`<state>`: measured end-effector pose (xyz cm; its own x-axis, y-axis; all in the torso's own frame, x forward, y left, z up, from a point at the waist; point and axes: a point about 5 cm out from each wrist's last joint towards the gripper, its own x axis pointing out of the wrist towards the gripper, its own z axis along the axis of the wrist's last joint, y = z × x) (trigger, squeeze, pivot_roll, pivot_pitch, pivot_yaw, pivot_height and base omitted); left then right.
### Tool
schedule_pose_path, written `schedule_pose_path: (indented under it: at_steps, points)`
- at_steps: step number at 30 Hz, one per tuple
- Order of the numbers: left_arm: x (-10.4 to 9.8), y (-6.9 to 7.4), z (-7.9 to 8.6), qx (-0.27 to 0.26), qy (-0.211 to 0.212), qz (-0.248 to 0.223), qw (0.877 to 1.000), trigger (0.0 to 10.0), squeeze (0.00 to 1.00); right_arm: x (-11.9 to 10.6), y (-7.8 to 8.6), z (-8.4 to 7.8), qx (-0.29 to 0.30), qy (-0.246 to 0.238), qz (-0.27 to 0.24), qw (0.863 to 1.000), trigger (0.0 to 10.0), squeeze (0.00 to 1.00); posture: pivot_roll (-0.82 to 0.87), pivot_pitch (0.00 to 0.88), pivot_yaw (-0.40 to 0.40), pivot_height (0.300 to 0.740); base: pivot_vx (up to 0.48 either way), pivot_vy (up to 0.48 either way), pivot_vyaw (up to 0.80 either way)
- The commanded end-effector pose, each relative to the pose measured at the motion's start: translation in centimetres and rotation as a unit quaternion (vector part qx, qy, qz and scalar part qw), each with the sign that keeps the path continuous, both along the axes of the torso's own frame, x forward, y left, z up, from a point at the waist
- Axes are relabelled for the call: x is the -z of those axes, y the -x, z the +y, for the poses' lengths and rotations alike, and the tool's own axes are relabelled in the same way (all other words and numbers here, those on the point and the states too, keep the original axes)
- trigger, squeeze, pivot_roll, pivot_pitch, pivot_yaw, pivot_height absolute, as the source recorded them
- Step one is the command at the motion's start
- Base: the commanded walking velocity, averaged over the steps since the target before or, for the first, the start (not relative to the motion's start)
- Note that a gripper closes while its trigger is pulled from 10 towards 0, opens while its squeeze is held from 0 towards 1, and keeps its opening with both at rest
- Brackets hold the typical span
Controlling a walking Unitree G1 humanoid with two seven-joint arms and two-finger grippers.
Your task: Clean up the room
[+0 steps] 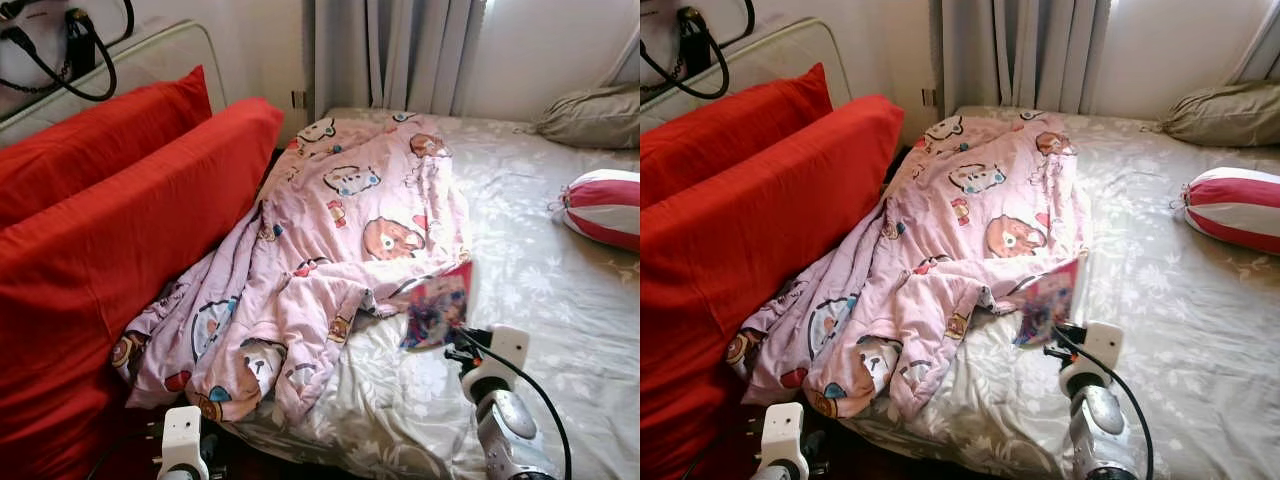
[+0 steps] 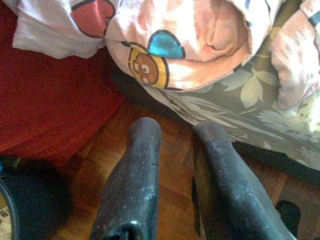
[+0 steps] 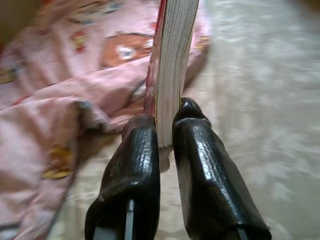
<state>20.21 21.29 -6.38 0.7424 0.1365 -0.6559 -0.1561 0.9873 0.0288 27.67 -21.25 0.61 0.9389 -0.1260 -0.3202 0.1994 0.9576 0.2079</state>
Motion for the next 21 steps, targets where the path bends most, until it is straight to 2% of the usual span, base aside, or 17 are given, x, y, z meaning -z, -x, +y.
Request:
schedule_pose_path:
  at_steps: [1, 4, 7, 21]
  points:
    - [0.4, 0.7, 0.3, -0.005, -0.007, 0.016, 1.0, 10.0, 0.0, -0.7, -0.5, -0.6, 0.022, 0.004, -0.015, 1.0, 10.0, 0.0, 0.02, 0.0, 0.031, 0.74, 0.0, 0.0, 0.0]
    - [0.6, 1.0, 0.4, -0.004, -0.012, 0.022, 1.0, 10.0, 0.0, -0.5, -0.4, -0.7, 0.028, 0.004, -0.007, 1.0, 10.0, 0.0, 0.02, 0.0, 0.032, 0.74, 0.0, 0.0, -0.62]
    - [0.7, 1.5, 0.7, -0.013, -0.018, 0.026, 0.999, 10.0, 0.0, -0.5, -0.2, -0.6, 0.026, 0.005, -0.016, 1.0, 10.0, 0.0, 0.03, 0.0, 0.032, 0.74, 0.0, -0.311, -0.66]
    - [0.9, 1.7, 0.4, -0.011, -0.016, 0.028, 0.999, 10.0, 0.0, -0.7, -0.4, -0.8, 0.029, 0.013, -0.02, 0.999, 10.0, 0.0, 0.02, 0.0, 0.028, 0.74, 0.0, -0.319, 0.0]
